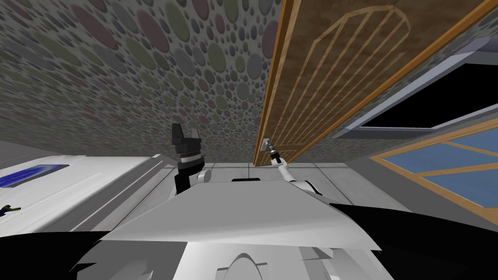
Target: Pull the door open
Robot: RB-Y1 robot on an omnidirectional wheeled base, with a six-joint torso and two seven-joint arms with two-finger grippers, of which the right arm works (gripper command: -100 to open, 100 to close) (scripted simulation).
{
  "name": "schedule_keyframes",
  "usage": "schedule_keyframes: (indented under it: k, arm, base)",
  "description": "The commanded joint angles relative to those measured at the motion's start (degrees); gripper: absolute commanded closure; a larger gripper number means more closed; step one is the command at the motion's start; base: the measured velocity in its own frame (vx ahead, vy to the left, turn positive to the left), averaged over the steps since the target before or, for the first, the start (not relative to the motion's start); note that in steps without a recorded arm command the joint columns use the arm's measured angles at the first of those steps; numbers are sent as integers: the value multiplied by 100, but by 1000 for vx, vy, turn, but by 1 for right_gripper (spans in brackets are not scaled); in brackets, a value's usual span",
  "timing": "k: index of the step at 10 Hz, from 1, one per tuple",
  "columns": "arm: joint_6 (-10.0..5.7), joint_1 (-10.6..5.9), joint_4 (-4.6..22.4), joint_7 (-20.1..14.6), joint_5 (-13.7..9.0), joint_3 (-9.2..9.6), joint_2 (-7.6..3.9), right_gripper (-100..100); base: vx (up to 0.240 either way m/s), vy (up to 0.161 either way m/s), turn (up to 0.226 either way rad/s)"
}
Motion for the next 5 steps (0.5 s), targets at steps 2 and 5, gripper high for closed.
schedule_keyframes:
  k: [2,5]
  arm:
    - [37,38,-137,-406,-399,-14,-3,100]
    - [98,89,-197,-890,-926,-54,-11,100]
  base:
    - [-53,-42,149]
    - [-99,-74,189]
